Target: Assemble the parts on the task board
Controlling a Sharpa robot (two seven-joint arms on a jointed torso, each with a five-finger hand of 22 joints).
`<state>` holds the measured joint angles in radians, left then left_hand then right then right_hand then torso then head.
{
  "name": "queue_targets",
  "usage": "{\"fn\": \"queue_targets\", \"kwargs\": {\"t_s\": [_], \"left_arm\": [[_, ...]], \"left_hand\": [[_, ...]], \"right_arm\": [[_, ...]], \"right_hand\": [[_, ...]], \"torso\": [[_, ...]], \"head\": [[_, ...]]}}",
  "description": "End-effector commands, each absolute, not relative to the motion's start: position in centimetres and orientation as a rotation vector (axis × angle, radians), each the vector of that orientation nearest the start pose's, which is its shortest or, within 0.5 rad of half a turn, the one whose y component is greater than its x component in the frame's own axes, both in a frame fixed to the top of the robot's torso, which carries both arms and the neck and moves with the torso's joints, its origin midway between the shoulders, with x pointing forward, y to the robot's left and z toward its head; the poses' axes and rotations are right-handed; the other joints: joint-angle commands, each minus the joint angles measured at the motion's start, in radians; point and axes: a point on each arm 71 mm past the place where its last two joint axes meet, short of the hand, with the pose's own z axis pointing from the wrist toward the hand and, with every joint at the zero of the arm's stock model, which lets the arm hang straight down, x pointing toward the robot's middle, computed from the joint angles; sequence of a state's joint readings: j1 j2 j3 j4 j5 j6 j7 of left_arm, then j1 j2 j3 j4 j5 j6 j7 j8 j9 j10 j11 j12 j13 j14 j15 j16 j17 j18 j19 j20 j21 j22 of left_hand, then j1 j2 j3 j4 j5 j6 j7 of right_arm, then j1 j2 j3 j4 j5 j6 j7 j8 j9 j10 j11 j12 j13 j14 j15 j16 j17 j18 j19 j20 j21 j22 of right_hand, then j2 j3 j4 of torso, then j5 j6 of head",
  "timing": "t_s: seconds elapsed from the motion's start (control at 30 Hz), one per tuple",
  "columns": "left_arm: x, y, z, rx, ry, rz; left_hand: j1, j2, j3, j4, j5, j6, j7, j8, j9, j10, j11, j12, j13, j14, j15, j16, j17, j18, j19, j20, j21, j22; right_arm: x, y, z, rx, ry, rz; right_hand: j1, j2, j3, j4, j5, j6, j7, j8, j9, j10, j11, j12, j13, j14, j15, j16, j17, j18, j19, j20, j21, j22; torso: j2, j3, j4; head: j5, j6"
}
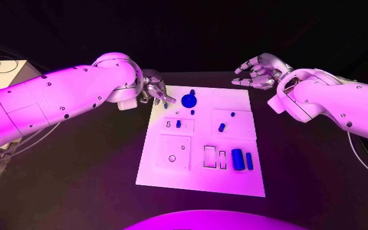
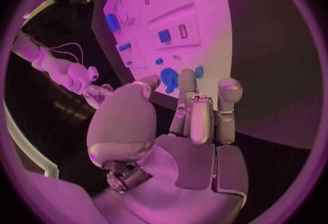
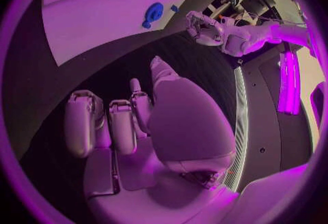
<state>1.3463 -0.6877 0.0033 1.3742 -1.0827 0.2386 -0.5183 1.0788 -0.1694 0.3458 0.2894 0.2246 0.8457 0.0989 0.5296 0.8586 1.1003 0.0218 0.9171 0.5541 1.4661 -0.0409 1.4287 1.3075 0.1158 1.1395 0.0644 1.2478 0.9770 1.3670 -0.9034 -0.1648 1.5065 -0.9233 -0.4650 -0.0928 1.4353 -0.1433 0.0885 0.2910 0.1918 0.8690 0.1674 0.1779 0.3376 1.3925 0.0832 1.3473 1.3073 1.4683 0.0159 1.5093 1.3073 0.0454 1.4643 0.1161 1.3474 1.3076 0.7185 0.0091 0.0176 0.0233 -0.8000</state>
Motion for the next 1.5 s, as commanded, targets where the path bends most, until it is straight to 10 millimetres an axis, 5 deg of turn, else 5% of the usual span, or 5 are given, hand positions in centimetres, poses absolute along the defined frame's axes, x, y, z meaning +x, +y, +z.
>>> {"fn": "queue_targets", "kwargs": {"t_s": [0.03,1.07,1.17,1.33,1.5], "left_arm": [[53.8,18.5,-14.4,-0.14,2.242,-0.448],[57.6,19.6,-16.6,-0.23,2.303,-0.338],[57.7,19.3,-16.9,-0.233,2.308,-0.339],[57.8,19.0,-17.1,-0.236,2.313,-0.344],[57.8,18.7,-17.3,-0.231,2.323,-0.35]], "left_hand": [[0.016,0.001,-0.008,0.001,0.007,-0.011,0.003,-0.017,-0.019,-0.002,0.006,0.005,-0.001,0.008,0.008,-0.004,0.001,0.012,0.001,0.01,-0.004,0.001],[0.014,0.009,-0.027,0.002,0.009,-0.005,0.008,-0.037,-0.061,-0.002,0.011,0.015,-0.005,0.015,0.013,0.008,0.014,0.009,0.022,0.018,0.007,0.024],[0.015,0.01,-0.027,0.001,0.009,-0.005,0.008,-0.037,-0.062,-0.002,0.011,0.015,-0.005,0.015,0.013,0.008,0.015,0.008,0.023,0.018,0.008,0.026],[0.015,0.01,-0.027,0.002,0.009,-0.005,0.008,-0.037,-0.062,-0.002,0.011,0.015,-0.005,0.016,0.013,0.008,0.015,0.008,0.023,0.018,0.008,0.026],[0.016,0.01,-0.027,0.002,0.009,-0.005,0.008,-0.038,-0.062,-0.003,0.011,0.015,-0.006,0.016,0.013,0.009,0.015,0.008,0.023,0.018,0.008,0.026]], "right_arm": [[50.6,-25.2,-14.8,0.382,1.613,0.742],[50.7,-24.9,-14.5,0.407,1.566,0.768],[50.7,-25.0,-14.5,0.429,1.554,0.781],[50.8,-25.0,-14.4,0.46,1.536,0.799],[50.9,-25.1,-14.4,0.498,1.518,0.823]], "right_hand": [[-0.01,-0.002,0.005,0.0,0.005,-0.008,0.002,0.004,0.001,-0.005,0.0,-0.005,0.061,0.066,-0.007,-0.005,0.134,0.007,-0.003,-0.003,-0.003,0.158],[-0.004,0.0,0.025,-0.003,0.012,-0.02,-0.002,0.022,0.001,-0.111,-0.005,-0.169,-0.086,0.047,-0.013,-0.048,0.069,0.023,-0.035,-0.008,-0.08,0.123],[-0.001,-0.004,0.041,-0.002,0.014,-0.033,-0.003,0.031,0.0,-0.173,-0.007,-0.277,-0.185,0.018,-0.016,-0.114,-0.018,0.045,-0.085,-0.01,-0.2,0.065],[-0.003,-0.016,0.085,-0.001,0.021,-0.066,0.001,0.051,0.002,-0.352,-0.003,-0.625,-0.502,-0.133,-0.013,-0.512,-0.421,0.131,-0.289,-0.009,-0.773,-0.247],[-0.013,-0.031,0.138,-0.003,0.035,-0.081,0.013,0.07,0.004,-0.371,0.016,-0.811,-0.686,-0.22,0.005,-0.832,-0.603,0.138,-0.324,0.006,-0.974,-0.409]], "torso": [[0.001,0.001,-0.0011],[0.002,-0.0005,-0.0013],[0.002,0.0001,-0.0009],[0.002,0.0006,-0.0012],[0.0,0.0013,0.0003]], "head": [[0.006,0.009],[0.013,0.006],[0.012,0.007],[0.012,0.007],[0.013,0.006]]}}
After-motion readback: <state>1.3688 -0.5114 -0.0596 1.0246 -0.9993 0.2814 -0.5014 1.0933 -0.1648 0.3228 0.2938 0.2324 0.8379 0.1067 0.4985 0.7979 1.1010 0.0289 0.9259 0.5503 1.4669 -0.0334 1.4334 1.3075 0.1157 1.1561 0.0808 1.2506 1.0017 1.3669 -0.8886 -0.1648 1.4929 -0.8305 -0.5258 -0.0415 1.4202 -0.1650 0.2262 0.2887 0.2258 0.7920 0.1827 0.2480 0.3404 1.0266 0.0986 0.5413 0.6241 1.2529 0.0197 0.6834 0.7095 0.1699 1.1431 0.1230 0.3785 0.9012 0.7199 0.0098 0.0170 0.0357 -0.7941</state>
